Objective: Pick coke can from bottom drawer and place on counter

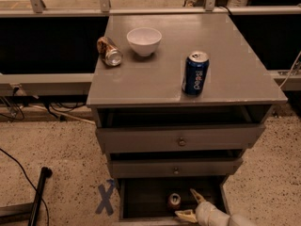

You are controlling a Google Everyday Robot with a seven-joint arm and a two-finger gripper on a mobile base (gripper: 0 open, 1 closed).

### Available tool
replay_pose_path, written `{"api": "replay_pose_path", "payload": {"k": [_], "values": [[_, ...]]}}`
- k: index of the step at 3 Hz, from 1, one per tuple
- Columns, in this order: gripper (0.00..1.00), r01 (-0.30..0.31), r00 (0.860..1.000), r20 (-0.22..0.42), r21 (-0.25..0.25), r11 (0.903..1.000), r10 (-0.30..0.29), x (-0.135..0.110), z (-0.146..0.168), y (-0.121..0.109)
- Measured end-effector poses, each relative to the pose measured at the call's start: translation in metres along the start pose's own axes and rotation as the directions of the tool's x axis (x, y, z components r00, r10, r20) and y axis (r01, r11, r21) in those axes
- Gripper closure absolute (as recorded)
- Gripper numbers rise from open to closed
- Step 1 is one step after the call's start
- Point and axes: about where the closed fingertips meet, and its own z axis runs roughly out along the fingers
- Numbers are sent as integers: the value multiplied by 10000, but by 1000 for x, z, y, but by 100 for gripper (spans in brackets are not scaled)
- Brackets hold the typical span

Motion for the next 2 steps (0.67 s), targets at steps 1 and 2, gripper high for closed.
{"api": "replay_pose_path", "payload": {"k": [1,2], "values": [[26,-188,9998,-8,-508,9985,188,6,20,0],[27,-448,9990,-116,-1198,9918,437,12,43,5]]}}
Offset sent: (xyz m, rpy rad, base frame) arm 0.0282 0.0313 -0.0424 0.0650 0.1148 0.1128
